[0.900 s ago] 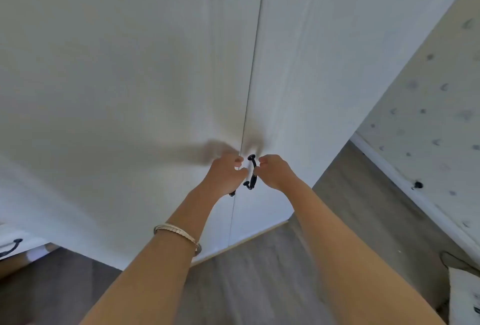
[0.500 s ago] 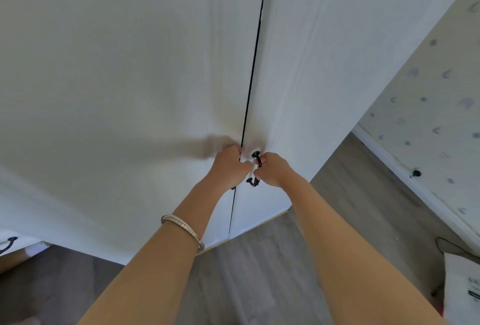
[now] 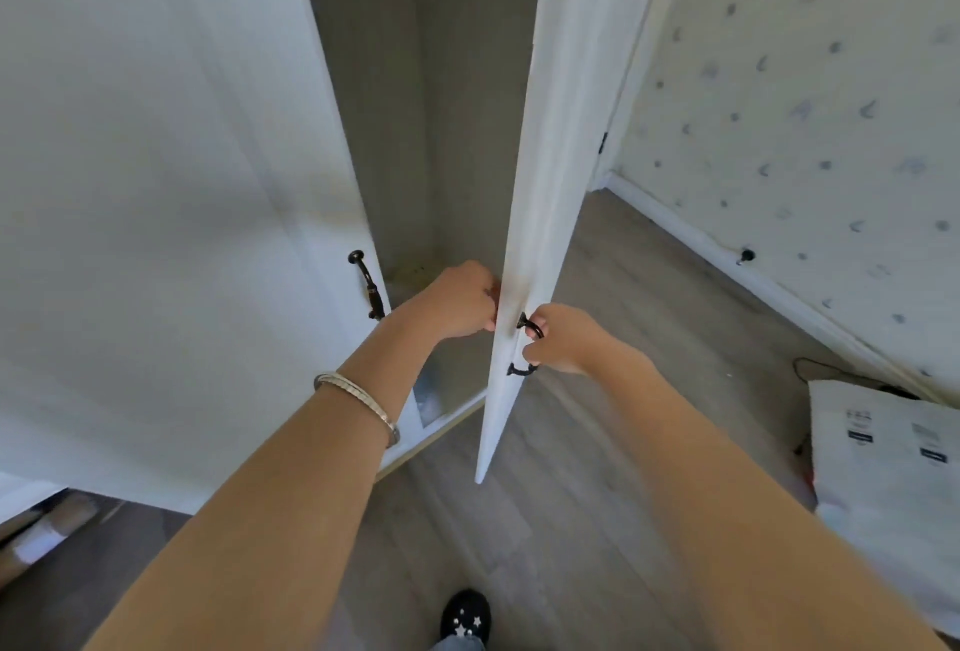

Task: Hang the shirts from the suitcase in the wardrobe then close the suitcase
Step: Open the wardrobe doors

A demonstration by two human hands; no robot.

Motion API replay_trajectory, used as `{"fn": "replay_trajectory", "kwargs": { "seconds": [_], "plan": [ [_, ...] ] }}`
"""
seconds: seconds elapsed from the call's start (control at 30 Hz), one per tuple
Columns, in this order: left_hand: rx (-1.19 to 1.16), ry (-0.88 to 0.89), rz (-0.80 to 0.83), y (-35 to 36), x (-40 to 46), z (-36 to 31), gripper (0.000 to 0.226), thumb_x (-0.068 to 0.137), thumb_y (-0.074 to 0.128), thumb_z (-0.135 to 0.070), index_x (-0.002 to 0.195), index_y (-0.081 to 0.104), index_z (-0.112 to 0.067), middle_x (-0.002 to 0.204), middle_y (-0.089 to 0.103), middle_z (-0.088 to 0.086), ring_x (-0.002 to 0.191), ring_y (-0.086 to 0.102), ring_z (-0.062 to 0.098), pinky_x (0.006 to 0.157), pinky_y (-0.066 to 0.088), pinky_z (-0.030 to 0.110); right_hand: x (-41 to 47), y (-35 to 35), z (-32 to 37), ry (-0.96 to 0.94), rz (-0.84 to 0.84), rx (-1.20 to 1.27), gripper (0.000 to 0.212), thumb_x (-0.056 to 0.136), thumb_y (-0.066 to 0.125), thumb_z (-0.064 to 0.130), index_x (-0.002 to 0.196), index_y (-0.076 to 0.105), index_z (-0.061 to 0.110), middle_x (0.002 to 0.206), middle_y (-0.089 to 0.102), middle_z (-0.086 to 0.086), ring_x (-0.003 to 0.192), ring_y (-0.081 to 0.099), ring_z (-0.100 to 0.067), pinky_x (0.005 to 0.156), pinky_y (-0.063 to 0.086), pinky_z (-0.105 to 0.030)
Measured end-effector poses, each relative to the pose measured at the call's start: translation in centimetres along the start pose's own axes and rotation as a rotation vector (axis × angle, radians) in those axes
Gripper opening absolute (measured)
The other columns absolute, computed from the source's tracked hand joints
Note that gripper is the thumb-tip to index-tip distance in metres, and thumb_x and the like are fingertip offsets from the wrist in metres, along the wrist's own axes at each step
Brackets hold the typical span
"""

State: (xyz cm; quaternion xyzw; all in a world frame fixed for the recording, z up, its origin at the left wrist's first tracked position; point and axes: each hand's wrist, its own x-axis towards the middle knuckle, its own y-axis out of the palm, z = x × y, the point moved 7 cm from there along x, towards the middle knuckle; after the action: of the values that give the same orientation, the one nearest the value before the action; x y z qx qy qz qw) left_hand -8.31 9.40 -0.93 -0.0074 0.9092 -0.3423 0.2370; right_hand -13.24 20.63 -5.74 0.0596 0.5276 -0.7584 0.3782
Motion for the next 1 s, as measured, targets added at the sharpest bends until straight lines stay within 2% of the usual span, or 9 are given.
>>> {"fn": "replay_trajectory", "kwargs": {
  "seconds": [0.13,0.27,0.4,0.47,0.53,0.6,0.7,0.83,1.0],
  "plan": [
    [0.143,0.060,0.108,4.6,-1.0,-5.6,0.025,0.079,0.053,0.002,0.097,0.070,0.002,0.102,0.070,0.021,0.092,0.065,0.031,0.080,0.050,0.036,-3.2,-1.6,-5.1,0.079,-0.046,-0.068,0.042,0.070,0.063,0.053,0.091,0.049,0.020,0.088,0.052,0.009,0.086,0.054,-0.019,0.070,0.040,-0.030],
    [0.232,0.114,0.139,8.4,-0.9,-10.7,0.021,0.082,0.054,-0.007,0.093,0.066,0.005,0.083,0.065,0.016,0.077,0.051,0.025,0.064,0.038,0.027,-5.2,-3.7,-9.8,0.144,-0.116,-0.028,0.068,0.059,0.045,0.081,0.101,0.059,0.030,0.094,0.065,0.012,0.089,0.061,-0.016,0.071,0.041,-0.030],
    [0.271,0.136,0.122,11.1,0.4,-14.5,0.019,0.087,0.046,-0.007,0.082,0.062,0.001,0.069,0.054,0.010,0.076,0.049,0.029,0.066,0.039,0.031,-6.2,-6.3,-14.3,0.170,-0.140,-0.013,0.053,0.072,0.052,0.067,0.114,0.057,0.035,0.106,0.063,0.011,0.098,0.059,-0.018,0.074,0.041,-0.030],
    [0.259,0.145,0.133,12.8,1.3,-16.6,0.019,0.087,0.044,-0.008,0.084,0.061,0.000,0.072,0.056,0.009,0.078,0.051,0.028,0.069,0.040,0.031,-6.6,-7.8,-16.8,0.180,-0.157,0.037,0.041,0.077,0.058,0.051,0.114,0.059,0.032,0.091,0.062,0.011,0.083,0.059,-0.015,0.071,0.042,-0.029],
    [0.214,0.166,0.163,14.3,2.0,-18.6,0.037,0.079,0.043,-0.022,0.100,0.063,0.002,0.093,0.064,0.014,0.087,0.055,0.027,0.078,0.046,0.033,-6.9,-9.3,-18.9,0.182,-0.207,0.115,0.029,0.080,0.061,0.033,0.107,0.061,0.023,0.075,0.055,0.011,0.067,0.057,-0.014,0.063,0.042,-0.027],
    [0.174,0.214,0.168,15.2,2.5,-20.8,0.058,0.062,0.034,-0.030,0.105,0.062,-0.002,0.115,0.063,0.016,0.097,0.055,0.024,0.095,0.044,0.039,-6.9,-10.9,-20.9,0.200,-0.275,0.195,0.019,0.081,0.062,0.019,0.097,0.057,0.013,0.074,0.052,0.005,0.069,0.054,-0.018,0.054,0.039,-0.025],
    [0.138,0.246,0.172,16.3,3.6,-23.4,0.050,0.077,0.039,-0.013,0.125,0.054,-0.010,0.137,0.051,0.010,0.124,0.048,0.025,0.105,0.036,0.033,-6.9,-13.2,-23.6,0.229,-0.354,0.291,0.014,0.084,0.060,0.011,0.096,0.054,0.009,0.084,0.052,-0.003,0.077,0.051,-0.021,0.051,0.036,-0.024],
    [0.123,0.290,0.101,16.7,6.2,-25.9,0.058,0.086,0.033,0.004,0.141,0.034,-0.016,0.149,0.036,0.003,0.137,0.033,0.018,0.104,0.027,0.019,-6.1,-15.9,-26.7,0.276,-0.421,0.337,0.019,0.083,0.059,0.007,0.102,0.058,0.004,0.088,0.052,-0.005,0.082,0.053,-0.025,0.047,0.033,-0.020],
    [0.119,0.330,0.092,17.4,9.0,-28.1,0.056,0.088,0.037,0.000,0.141,0.031,-0.016,0.148,0.036,0.005,0.131,0.039,0.021,0.094,0.031,0.019,-5.0,-17.9,-29.0,0.298,-0.491,0.324,0.016,0.085,0.053,0.005,0.100,0.059,0.004,0.080,0.052,-0.003,0.095,0.059,-0.032,0.066,0.038,-0.027]
  ]
}}
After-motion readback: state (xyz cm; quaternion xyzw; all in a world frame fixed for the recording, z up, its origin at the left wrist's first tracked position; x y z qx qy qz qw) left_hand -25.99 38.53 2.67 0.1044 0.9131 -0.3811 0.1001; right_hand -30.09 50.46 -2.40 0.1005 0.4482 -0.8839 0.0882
